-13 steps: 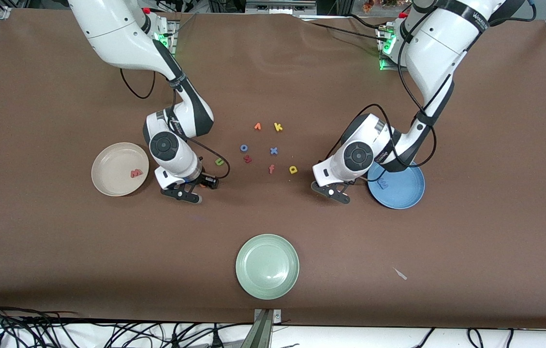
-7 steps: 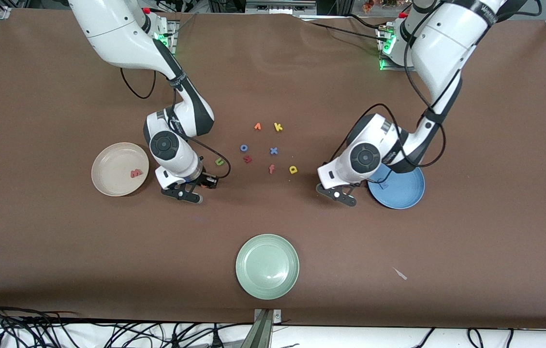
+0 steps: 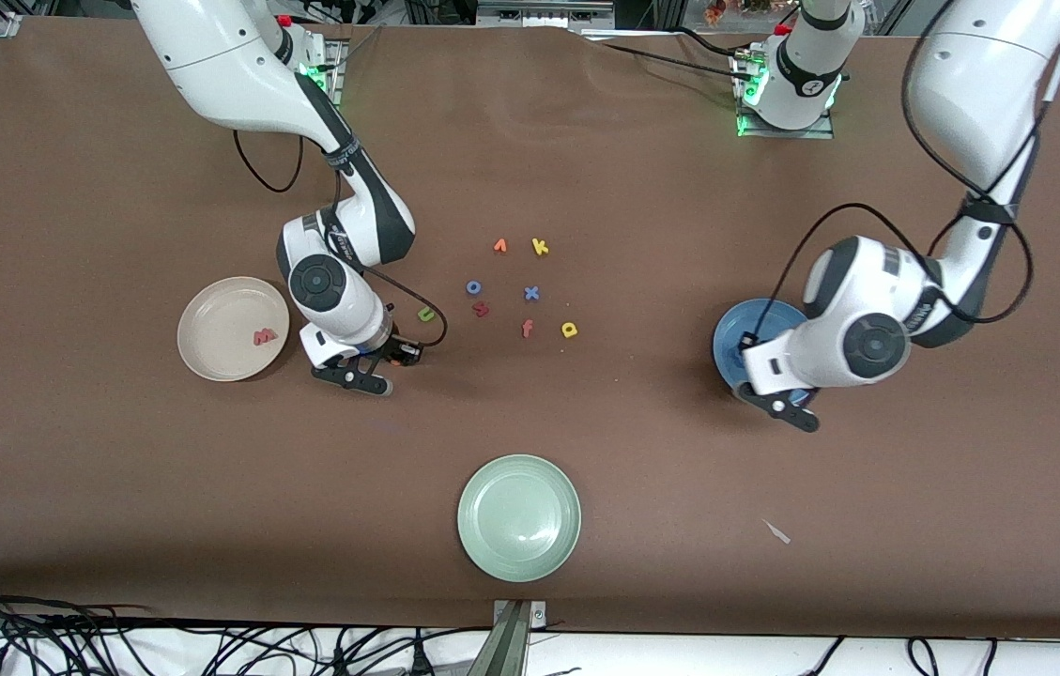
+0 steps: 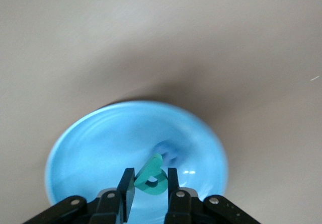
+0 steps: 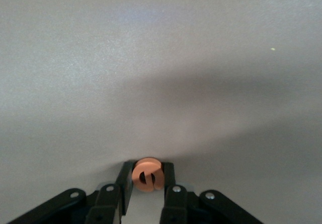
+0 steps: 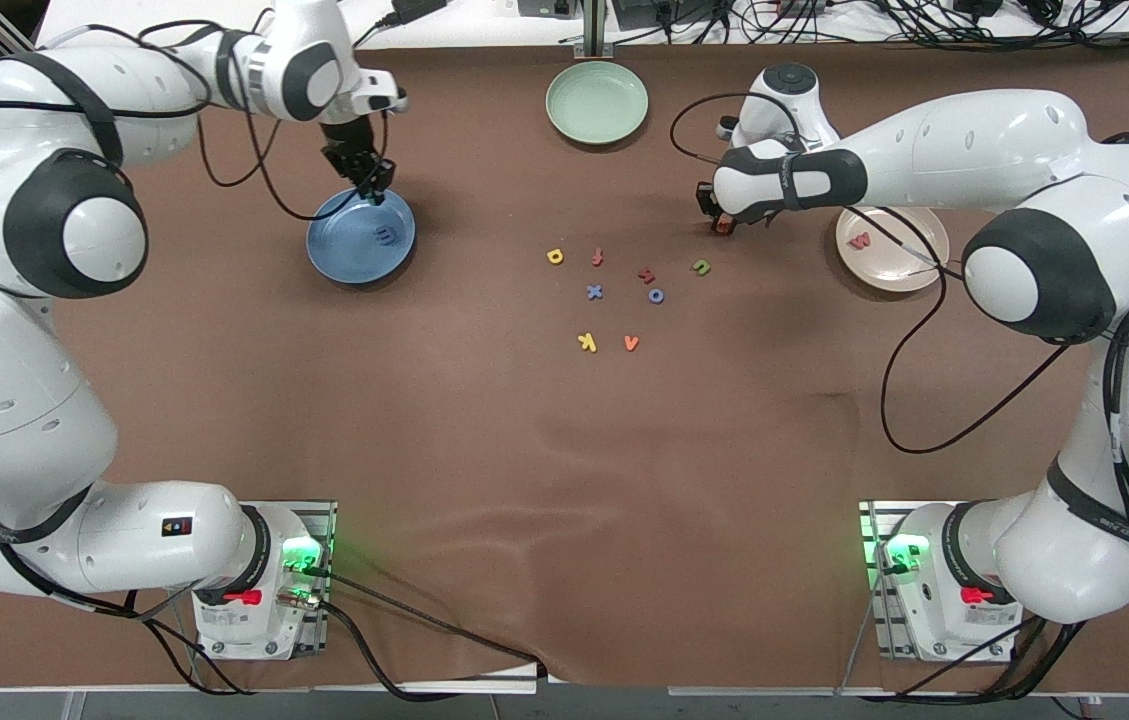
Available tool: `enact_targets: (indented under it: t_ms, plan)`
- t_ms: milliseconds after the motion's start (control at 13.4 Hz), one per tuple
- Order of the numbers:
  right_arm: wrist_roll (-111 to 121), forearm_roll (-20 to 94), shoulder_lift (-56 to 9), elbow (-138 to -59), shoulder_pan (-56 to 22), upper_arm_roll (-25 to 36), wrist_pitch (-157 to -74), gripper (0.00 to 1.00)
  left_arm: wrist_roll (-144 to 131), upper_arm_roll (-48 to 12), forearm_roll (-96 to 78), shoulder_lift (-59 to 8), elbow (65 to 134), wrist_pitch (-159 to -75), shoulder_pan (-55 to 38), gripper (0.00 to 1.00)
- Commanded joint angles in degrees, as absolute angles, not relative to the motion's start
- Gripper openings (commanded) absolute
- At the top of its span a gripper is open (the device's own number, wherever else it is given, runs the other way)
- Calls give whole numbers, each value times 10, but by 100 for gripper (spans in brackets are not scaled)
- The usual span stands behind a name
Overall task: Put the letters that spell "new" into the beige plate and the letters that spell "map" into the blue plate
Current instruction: 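Grasp teal b with the left gripper while the right gripper grasps orange e, then release the b and e onto the blue and white plates with both grippers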
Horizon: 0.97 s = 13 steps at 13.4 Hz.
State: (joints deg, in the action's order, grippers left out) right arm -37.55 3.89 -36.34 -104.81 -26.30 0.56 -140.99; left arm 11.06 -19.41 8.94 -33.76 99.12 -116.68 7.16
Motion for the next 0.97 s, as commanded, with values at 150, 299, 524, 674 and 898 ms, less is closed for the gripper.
enact_targets:
  t_ms: [150,299,524,674,898]
  plan:
    - [-295,47,-323,-999,-246,39,-1264,14,127,-201,104,-334,1060,-1218,88,75]
    - [-215,47,-299,-1012,-247,71,-1213,14,124,-202,104,-333,1055,-1216,89,100]
    - [-128,47,-262,-1069,-247,119,-1208,14,93,-230,94,-319,1043,-1204,82,100]
    - [-78,45,-232,-1113,-247,147,-1219,14,-8,-274,95,-318,1035,-1198,81,100]
    - [-5,46,-199,-1195,-247,184,-1279,15,-222,-303,103,-322,1030,-1201,35,100]
